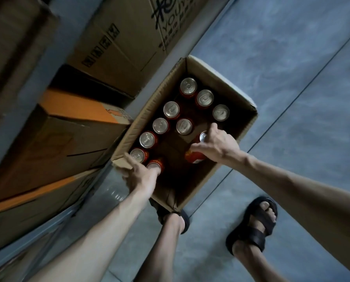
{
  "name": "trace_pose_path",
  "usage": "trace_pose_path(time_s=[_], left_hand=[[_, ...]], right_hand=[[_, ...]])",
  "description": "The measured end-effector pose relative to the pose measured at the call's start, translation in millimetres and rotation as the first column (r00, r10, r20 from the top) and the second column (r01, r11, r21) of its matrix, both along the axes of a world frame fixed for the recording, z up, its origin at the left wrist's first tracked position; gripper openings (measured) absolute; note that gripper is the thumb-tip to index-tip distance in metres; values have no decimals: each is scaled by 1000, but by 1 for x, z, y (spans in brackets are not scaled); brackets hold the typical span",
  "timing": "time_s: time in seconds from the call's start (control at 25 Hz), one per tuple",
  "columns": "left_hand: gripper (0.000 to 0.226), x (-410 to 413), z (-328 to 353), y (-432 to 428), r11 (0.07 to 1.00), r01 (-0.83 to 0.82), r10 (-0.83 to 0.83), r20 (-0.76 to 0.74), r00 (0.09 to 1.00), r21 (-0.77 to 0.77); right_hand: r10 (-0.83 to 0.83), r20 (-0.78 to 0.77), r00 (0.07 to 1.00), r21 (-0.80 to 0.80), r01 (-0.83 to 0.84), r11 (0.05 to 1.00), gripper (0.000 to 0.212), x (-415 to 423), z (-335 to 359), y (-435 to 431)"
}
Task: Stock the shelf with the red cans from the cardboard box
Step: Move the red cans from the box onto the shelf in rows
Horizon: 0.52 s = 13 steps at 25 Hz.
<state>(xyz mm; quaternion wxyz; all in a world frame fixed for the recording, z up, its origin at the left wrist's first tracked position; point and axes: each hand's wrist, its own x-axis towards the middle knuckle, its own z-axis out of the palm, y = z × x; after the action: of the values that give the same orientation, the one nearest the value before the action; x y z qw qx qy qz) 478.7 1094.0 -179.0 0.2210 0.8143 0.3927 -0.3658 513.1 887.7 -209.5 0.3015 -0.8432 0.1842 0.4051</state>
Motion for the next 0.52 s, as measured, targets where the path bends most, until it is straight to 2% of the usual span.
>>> trace_pose_path(time_s=[0.08, 0.16, 0.2, 0.32, 0.44, 0.48, 0.52], left_hand=[[101, 9, 34, -19, 955, 242, -224, 117, 968, -173], [92, 27, 79, -41, 829, 401, -339, 219, 915, -390], [85, 40, 105, -51, 777, 450, -373, 254, 892, -440], [70, 75, 191, -70, 696, 570, -446, 360, 820, -436], [58, 95, 287, -77, 663, 618, -491, 378, 785, -423], [53, 101, 324, -78, 647, 624, -498, 377, 781, -438], [49, 106, 361, -78, 630, 614, -484, 377, 789, -476]], right_hand=[[-208, -77, 975, 209, 219, 953, 71, 6, 48, -14], [-307, -75, 949, 333, 314, 889, 64, 13, 102, -25], [-334, -64, 941, 378, 332, 864, 56, 19, 132, -29], [-337, -26, 941, 474, 309, 825, 37, 42, 226, -41], [-241, 68, 968, 576, 159, 802, 19, 62, 332, -55], [-214, 85, 973, 606, 120, 786, 19, 68, 368, -60], [-193, 89, 977, 624, 96, 776, 28, 71, 403, -65]])
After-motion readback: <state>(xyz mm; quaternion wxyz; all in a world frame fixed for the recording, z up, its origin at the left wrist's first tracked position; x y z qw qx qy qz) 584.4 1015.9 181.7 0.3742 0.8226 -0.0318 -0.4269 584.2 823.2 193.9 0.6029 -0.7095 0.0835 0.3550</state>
